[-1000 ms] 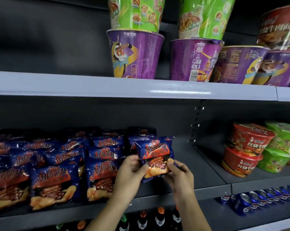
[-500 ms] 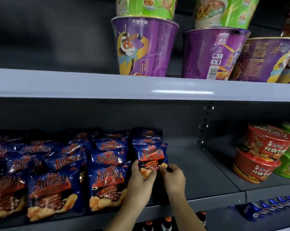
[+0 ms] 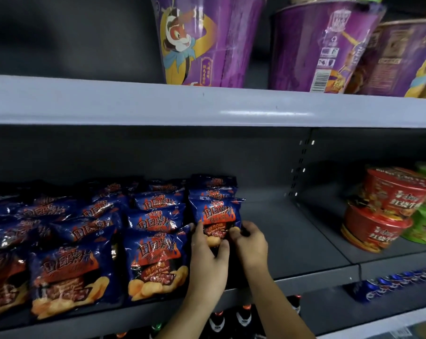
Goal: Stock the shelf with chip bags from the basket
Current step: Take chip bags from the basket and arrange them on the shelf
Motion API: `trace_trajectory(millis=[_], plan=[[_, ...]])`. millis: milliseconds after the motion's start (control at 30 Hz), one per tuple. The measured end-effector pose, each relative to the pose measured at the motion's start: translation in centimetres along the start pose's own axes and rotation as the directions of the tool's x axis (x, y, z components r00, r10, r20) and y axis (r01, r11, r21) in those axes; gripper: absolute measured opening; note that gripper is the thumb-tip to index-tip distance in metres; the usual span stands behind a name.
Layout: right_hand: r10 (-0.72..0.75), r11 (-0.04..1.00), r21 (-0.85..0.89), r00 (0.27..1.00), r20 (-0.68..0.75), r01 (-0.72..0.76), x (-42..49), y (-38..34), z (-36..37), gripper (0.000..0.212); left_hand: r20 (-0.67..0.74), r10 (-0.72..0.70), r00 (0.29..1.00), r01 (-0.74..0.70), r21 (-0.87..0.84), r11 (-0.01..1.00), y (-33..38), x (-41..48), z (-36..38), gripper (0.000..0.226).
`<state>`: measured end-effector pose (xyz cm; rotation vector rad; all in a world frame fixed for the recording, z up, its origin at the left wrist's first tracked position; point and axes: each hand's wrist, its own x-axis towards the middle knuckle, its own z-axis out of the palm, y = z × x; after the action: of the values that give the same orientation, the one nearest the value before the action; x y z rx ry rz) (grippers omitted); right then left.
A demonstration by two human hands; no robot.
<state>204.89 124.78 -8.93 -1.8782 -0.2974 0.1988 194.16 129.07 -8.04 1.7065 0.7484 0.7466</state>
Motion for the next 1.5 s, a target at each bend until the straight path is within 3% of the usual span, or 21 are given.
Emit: trace_trajectory(millis=[133, 400, 500, 667, 900, 1067, 1200, 1500], plan=[[0.011, 0.986, 0.169, 0.999, -0.041, -0.004, -0.7, -0.3, -1.3, 0.027, -0.016, 0.033, 0.999, -0.033, -0.01, 0.999, 0.4, -0.5, -0.3, 0.061], [-0.002, 0.937, 0.347, 0.992, -0.123, 0.045, -2.3, -0.7, -4.9, 0.007, -0.103, 0.092, 0.99, -0.095, -0.025, 0.995, 1.5, -1.8, 0.1, 0.043], [0.026, 0.883, 0.469, 0.995, -0.092, 0.02, -2.8, -0.8, -6.8, 0.013, -0.093, 0.135, 0.987, -0.141, -0.069, 0.988, 1.9, -2.7, 0.8, 0.022], [0.038, 0.777, 0.629, 0.997, -0.069, 0.015, -4.8, -0.8, -11.8, 0.018, 0.096, 0.162, 0.982, -0.146, -0.153, 0.977, 3.0, -5.9, 4.1, 0.009], [0.162, 0.734, 0.677, 0.956, -0.244, 0.049, -8.9, 5.6, -22.3, 0.018, 0.424, 0.107, 0.899, -0.07, -0.103, 0.992, 1.9, -13.3, 12.0, 0.012], [0.381, 0.715, 0.699, 0.848, -0.367, -0.019, -13.8, 15.5, -28.2, 0.023, 0.634, 0.008, 0.773, 0.001, -0.014, 1.0, -2.1, -19.8, 17.9, 0.016], [0.572, 0.676, 0.729, 0.703, -0.422, -0.113, -19.0, 24.4, -30.7, 0.018, 0.767, -0.128, 0.629, 0.037, 0.136, 0.99, -6.9, -24.4, 21.1, 0.016], [0.854, 0.489, 0.805, 0.374, -0.363, -0.335, -27.9, 39.9, -29.5, 0.019, 0.832, -0.406, 0.377, 0.012, 0.434, 0.901, -19.8, -29.9, 26.7, 0.012]])
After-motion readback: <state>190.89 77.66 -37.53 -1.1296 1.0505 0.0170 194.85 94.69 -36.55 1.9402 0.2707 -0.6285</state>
